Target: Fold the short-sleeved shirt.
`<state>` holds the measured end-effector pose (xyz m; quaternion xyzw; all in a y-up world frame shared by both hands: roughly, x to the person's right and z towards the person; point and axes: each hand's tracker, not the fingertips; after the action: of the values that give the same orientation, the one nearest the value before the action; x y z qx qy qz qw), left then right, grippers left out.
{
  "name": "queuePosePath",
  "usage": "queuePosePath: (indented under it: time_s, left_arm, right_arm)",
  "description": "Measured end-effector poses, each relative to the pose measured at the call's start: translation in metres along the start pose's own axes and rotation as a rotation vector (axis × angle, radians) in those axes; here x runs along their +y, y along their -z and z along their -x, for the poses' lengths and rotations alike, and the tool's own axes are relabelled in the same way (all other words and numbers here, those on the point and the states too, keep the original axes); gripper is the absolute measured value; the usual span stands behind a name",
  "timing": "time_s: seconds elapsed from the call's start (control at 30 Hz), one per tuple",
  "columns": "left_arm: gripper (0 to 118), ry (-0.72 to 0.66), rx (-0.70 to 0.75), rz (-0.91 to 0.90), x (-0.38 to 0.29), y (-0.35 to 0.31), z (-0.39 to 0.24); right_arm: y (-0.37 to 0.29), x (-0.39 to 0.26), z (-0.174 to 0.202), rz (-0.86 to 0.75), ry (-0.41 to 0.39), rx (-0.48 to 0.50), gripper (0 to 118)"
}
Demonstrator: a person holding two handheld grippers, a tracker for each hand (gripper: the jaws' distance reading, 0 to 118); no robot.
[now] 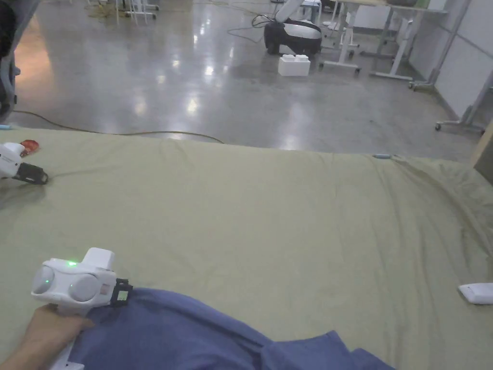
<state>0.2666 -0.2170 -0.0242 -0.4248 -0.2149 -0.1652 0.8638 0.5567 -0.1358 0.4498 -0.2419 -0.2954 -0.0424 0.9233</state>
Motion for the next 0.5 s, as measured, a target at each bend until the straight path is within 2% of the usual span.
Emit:
queuePosePath:
  time_s: [0.07,0.17,0.27,0.3,0.33,0.4,0.43,0.5]
  left_arm:
    - [21,0.058,-0.041,-0.024,-0.004,-0.003,-0.01]
    - [9,0.189,-0.05,-0.02,-0.01,-0.004,-0.032]
    - [4,0.188,-0.045,-0.028,-0.008,-0.011,-0.034]
    - [2,0.133,-0.094,-0.027,-0.007,-0.017,-0.032]
    - [2,0.097,-0.114,-0.04,-0.006,-0.023,-0.029]
    - [2,0.099,-0.105,-0.071,-0.008,-0.037,-0.03]
    - [2,0.109,-0.102,-0.092,-0.01,-0.047,-0.029]
    - [2,0.115,-0.104,-0.129,-0.015,-0.063,-0.028]
  right_arm:
    - [0.005,-0.002,-0.006,0.02,0.01,-0.011,0]
    - [0.015,-0.001,-0.019,0.07,0.056,-0.032,0]
    - [0.031,0.005,-0.037,0.162,0.096,-0.045,2]
    - [0.038,0.008,-0.045,0.198,0.107,-0.042,6]
    - [0.046,0.01,-0.053,0.229,0.122,-0.034,16]
    - [0.063,0.017,-0.067,0.316,0.138,0.004,48]
    - [0.072,0.02,-0.073,0.341,0.146,0.026,56]
    - [0.09,0.026,-0.078,0.382,0.137,0.054,56]
